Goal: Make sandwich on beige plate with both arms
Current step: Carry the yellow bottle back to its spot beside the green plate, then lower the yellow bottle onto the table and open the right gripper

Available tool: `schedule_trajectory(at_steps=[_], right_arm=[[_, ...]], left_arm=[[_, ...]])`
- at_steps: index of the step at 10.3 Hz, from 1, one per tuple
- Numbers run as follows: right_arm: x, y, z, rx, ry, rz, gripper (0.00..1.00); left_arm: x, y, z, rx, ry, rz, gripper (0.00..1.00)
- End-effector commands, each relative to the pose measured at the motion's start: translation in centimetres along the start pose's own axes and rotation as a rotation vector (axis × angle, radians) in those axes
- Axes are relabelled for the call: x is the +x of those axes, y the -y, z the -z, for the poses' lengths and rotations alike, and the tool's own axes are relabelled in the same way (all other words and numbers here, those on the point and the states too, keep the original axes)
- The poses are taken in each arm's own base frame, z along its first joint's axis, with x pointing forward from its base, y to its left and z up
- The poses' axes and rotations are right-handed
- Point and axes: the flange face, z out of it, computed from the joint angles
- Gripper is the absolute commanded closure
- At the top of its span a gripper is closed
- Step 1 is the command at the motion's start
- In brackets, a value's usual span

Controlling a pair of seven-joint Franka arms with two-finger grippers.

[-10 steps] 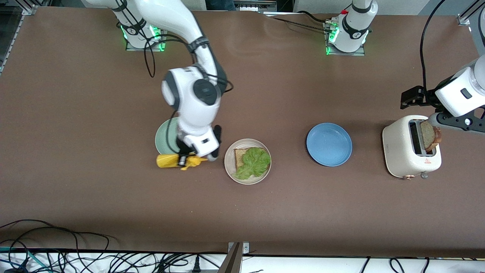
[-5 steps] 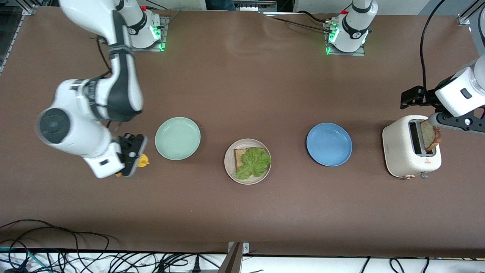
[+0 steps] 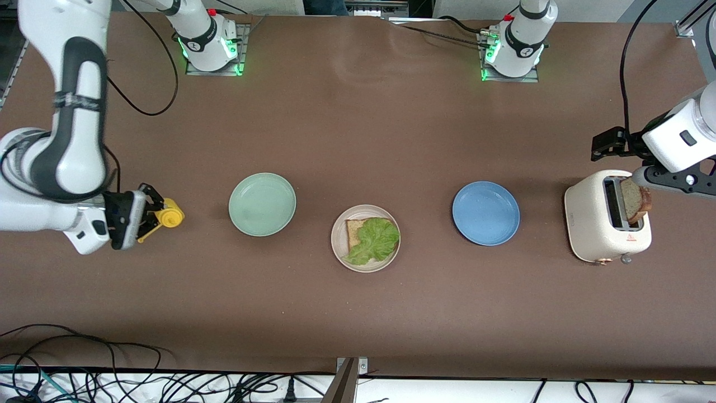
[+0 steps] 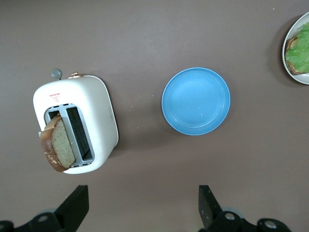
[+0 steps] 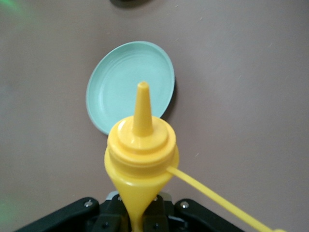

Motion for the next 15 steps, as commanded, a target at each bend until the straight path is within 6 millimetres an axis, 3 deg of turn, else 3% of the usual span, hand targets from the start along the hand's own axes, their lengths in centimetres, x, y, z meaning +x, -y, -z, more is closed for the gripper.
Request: schedule_trajectory(at_steps=[1,3,4,7,10,13,15], right_arm=[[-5.6,1.9,-0.2,0.069,-0.144,0.056,1.00],[-10.1,2.5,-1.8,0.076,-0.220,0.127,1.00],[-11.3,3.0,-2.8,0.074,-0.261,0.174,1.00],[-11.7,3.8,-2.9,0.028,-0.272,0.339,1.00],[-13.8,4.2,-5.2,0.000,-0.332,0.374,1.00],[-14.1,4.0,-6.2,-0.013,-0.371,0.405,1.00],[-15.5,3.9,-6.7,-0.012,-0.412,0.411,1.00]], left_arm=[[-0.4,0.0,0.3,-0.025,-0.002,-0.015,0.00],[-0.4,0.0,0.3,-0.025,-0.002,-0.015,0.00],[-0.4,0.0,0.3,-0.025,-0.002,-0.015,0.00],[-0.4,0.0,0.3,-0.025,-0.002,-0.015,0.00],[-0.4,0.0,0.3,-0.025,-0.002,-0.015,0.00],[-0.4,0.0,0.3,-0.025,-0.002,-0.015,0.00],[-0.4,0.0,0.3,-0.025,-0.002,-0.015,0.00]])
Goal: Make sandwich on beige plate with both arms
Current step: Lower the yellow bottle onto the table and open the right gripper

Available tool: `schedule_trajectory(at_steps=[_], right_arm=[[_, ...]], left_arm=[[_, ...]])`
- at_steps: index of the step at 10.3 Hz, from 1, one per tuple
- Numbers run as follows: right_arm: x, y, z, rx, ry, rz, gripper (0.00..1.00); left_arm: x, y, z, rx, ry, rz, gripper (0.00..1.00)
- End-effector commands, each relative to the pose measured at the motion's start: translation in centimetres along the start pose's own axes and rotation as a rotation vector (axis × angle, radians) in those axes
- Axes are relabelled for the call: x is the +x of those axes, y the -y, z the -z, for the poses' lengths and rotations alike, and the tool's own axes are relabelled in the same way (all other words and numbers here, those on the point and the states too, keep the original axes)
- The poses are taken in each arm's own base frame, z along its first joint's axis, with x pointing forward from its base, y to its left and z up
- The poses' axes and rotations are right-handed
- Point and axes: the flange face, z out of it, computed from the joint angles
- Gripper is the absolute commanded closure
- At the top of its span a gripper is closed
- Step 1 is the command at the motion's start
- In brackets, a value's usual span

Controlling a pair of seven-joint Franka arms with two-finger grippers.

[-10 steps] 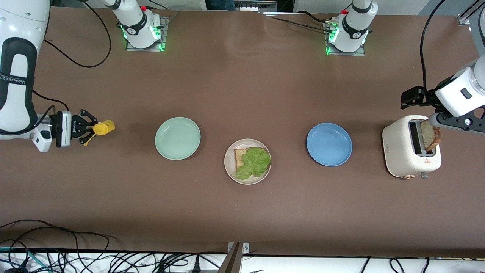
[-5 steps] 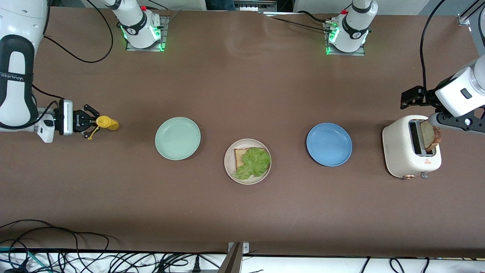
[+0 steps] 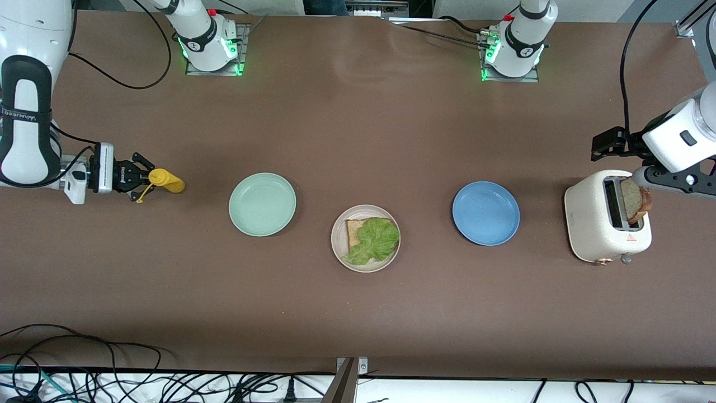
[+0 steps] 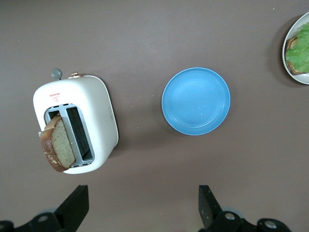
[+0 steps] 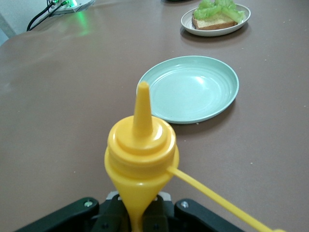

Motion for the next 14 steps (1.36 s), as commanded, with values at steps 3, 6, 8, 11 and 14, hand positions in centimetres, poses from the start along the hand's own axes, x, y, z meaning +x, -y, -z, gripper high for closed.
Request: schedule_trajectory(at_steps=[3,6,8,11,14], right_arm=[[-2.5,0.6,-0.9,-0.036,-0.077,0.046,1.00],[-2.6,0.6,-0.9,-0.039,-0.079,0.045,0.93],[-2.6,0.6,-0.9,-0.040,-0.079,0.043,0.66],[-3.0,0.5,-0.7,-0.040,-0.074,0.039,0.37],[-6.2,1.6,0.8,-0.051,-0.095,-0.008,0.23]], left_arm=[[-0.4,0.0,0.3,-0.025,-0.002,-0.015,0.00],[-0.4,0.0,0.3,-0.025,-0.002,-0.015,0.00],[-0.4,0.0,0.3,-0.025,-0.002,-0.015,0.00],[-0.4,0.0,0.3,-0.025,-0.002,-0.015,0.00],[-0.4,0.0,0.3,-0.025,-0.002,-0.015,0.00]])
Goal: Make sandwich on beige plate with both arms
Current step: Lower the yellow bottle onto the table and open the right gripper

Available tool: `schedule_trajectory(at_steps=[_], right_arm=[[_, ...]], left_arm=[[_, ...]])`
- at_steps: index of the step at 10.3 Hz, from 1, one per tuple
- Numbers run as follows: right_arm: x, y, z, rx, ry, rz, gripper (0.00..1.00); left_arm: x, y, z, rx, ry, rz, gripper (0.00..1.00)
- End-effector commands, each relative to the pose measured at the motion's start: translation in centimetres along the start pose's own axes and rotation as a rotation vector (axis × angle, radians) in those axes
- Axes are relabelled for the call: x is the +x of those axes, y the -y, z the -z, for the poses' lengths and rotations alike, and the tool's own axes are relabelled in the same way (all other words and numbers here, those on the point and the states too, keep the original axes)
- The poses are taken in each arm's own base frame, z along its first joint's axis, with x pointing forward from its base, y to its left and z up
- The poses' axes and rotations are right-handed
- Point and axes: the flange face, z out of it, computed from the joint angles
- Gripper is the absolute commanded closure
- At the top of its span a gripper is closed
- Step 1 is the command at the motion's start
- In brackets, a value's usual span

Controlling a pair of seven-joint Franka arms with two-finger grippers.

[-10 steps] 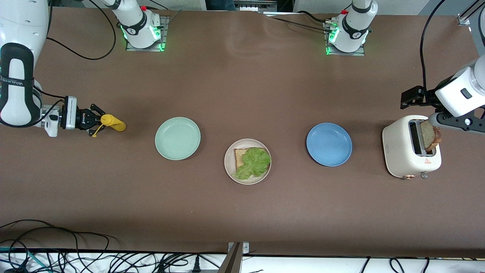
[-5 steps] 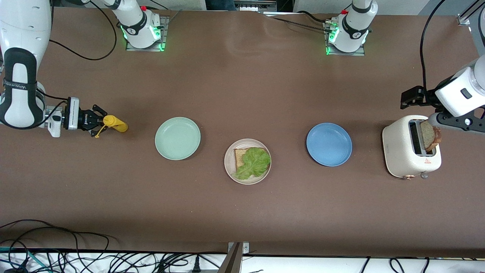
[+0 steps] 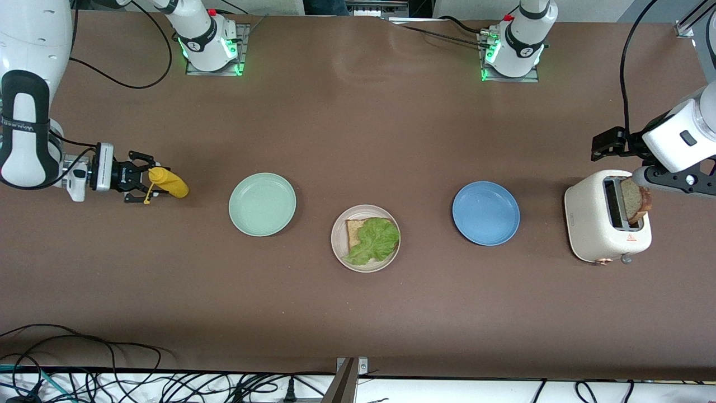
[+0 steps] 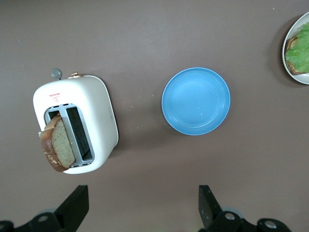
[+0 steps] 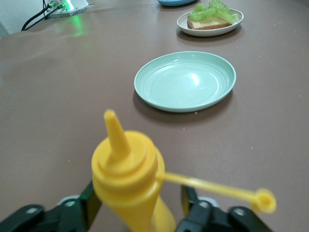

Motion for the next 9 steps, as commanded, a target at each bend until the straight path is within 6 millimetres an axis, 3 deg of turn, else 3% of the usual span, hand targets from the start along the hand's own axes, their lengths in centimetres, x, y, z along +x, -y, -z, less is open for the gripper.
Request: schedule_trajectory(at_steps=[1,4,5,6,8,9], right_arm=[[-2.0,0.3,1.7,-0.013,-0.036,-0.007,0.21],[-2.8,-0.3,4.8,-0.034,0.009,-0.008,0.19],[-1.8,-1.7,7.0,-0.043,0.053,0.020,0.19],[-0.4,-3.4,9.5,-0.054,0.103,0.022,0.12],[2.7,-5.6,12.4,-0.063,0.190,-0.105,0.10],[4.5,-6.7,13.6,-0.082,0.212,-0.131,0.03]], left_arm=[[-0.4,0.0,0.3,-0.025,-0.002,-0.015,0.00],[-0.4,0.0,0.3,-0.025,-0.002,-0.015,0.00],[-0.4,0.0,0.3,-0.025,-0.002,-0.015,0.00],[-0.4,0.0,0.3,-0.025,-0.002,-0.015,0.00],[-0.4,0.0,0.3,-0.025,-0.002,-0.015,0.00],[-0.4,0.0,0.3,-0.025,-0.002,-0.015,0.00]])
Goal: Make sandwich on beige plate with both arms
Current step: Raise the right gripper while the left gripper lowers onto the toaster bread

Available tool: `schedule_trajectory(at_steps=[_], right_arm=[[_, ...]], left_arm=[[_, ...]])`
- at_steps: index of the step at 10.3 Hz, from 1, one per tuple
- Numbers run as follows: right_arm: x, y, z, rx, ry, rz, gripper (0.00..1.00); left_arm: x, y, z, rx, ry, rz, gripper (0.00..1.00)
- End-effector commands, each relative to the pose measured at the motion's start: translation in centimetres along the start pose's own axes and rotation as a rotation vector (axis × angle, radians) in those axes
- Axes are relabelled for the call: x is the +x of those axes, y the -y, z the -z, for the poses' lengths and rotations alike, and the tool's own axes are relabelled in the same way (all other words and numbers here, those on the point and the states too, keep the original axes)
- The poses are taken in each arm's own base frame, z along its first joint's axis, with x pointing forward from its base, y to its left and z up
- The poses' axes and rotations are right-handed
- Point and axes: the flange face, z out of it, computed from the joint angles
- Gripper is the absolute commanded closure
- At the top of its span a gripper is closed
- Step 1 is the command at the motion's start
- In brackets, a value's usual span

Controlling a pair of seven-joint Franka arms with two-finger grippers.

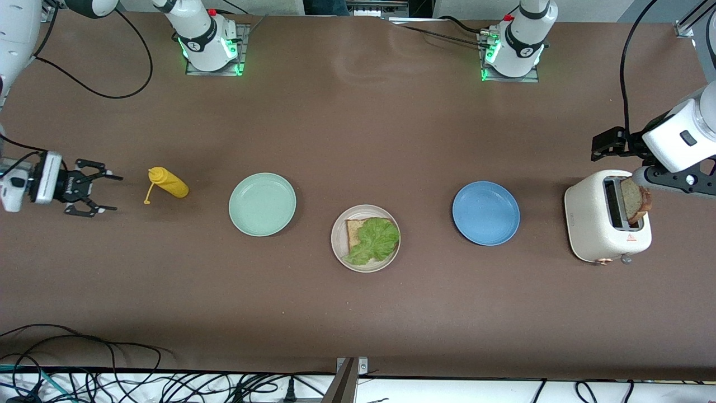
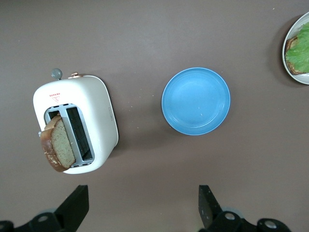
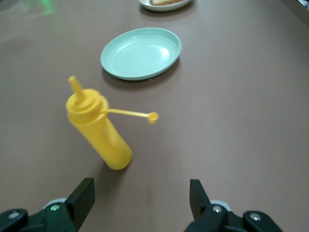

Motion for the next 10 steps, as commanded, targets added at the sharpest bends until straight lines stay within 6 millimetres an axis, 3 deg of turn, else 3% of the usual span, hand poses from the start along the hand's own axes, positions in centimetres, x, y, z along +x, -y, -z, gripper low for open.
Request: schedule_trajectory(at_steps=[1,4,5,7,10], right_arm=[[3.4,-2.2,3.3,-0.003,0.064,-0.095,0.01],[8.7,-2.8,8.2,-0.037,0.137,-0.402,0.01],[12.0,-3.2,9.7,-0.050,0.198,-0.492,0.01],[17.5,-3.3,11.5,-0.098,0.297,-0.679,0.01],[24.0,-2.0,12.3,-0.191,0.441,-0.874,0.01]], left_arm=[[-0.4,0.0,0.2,-0.027,-0.001,-0.015,0.00],[-0.4,0.0,0.2,-0.027,-0.001,-0.015,0.00],[-0.4,0.0,0.2,-0.027,-0.001,-0.015,0.00],[-0.4,0.0,0.2,-0.027,-0.001,-0.015,0.00],[-0.4,0.0,0.1,-0.027,0.002,-0.016,0.00]])
